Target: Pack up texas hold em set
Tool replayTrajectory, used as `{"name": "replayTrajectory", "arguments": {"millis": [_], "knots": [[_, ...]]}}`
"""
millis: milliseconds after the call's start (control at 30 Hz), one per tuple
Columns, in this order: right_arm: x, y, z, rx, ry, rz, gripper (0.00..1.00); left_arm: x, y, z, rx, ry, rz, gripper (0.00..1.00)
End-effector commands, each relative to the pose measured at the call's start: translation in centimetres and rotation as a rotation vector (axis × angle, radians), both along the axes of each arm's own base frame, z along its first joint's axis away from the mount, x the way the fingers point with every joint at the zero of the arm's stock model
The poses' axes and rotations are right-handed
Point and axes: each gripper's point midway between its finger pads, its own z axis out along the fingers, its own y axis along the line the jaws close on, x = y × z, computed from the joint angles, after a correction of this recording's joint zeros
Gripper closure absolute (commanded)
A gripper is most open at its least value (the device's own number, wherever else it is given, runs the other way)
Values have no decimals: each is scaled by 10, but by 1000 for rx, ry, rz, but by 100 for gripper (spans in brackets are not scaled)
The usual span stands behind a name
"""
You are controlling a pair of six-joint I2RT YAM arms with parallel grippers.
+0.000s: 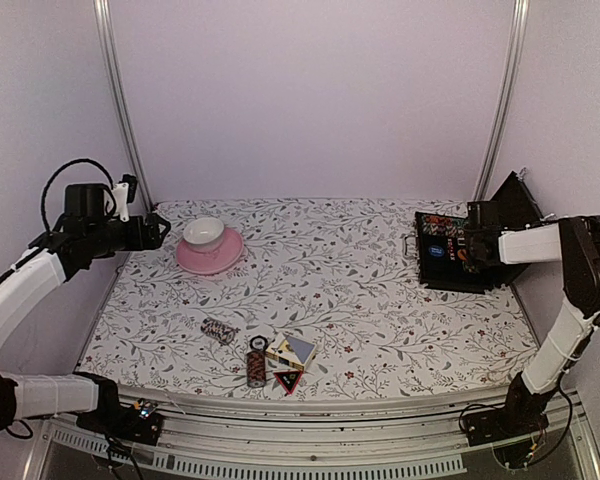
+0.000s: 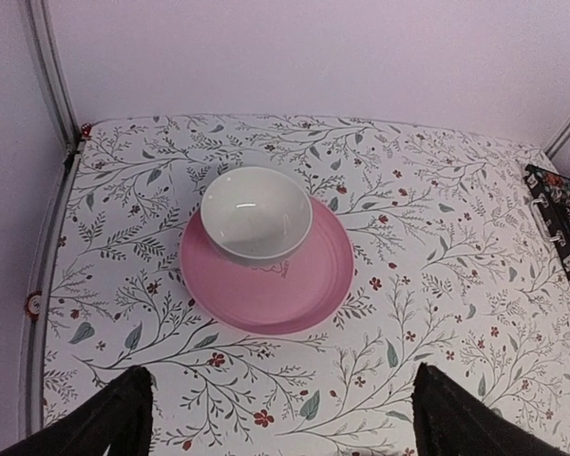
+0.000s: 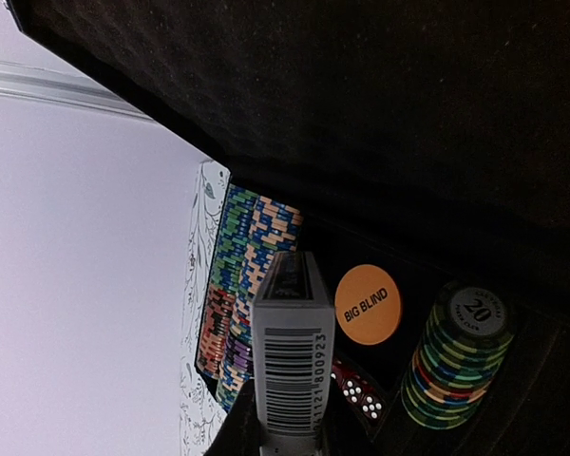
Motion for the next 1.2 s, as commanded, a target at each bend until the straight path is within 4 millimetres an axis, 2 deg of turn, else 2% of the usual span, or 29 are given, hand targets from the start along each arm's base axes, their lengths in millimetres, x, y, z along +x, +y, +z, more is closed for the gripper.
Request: {"name": "replayTrajectory", "arguments": {"millis": [0,133,467,767,1033,1167], "knots": [[25,0,10,5,-61,1,93,2,5,-7,21,10,13,5],[32,-1,4,-9,-49,-9,93,3,6,-8,25,14,17,5],[32,-10,-14,-28,-16,-67,93,5,7,-12,30,26,19,5],[43,-6,-34,-1,7,-64,93,6,8,-14,37,32,24,5],[57,0,-43,-2,26,-24,78,7,9,-15,42,35,26,5],[57,2,-40,-6,27,-3,70,6,10,-15,45,35,31,5]]}}
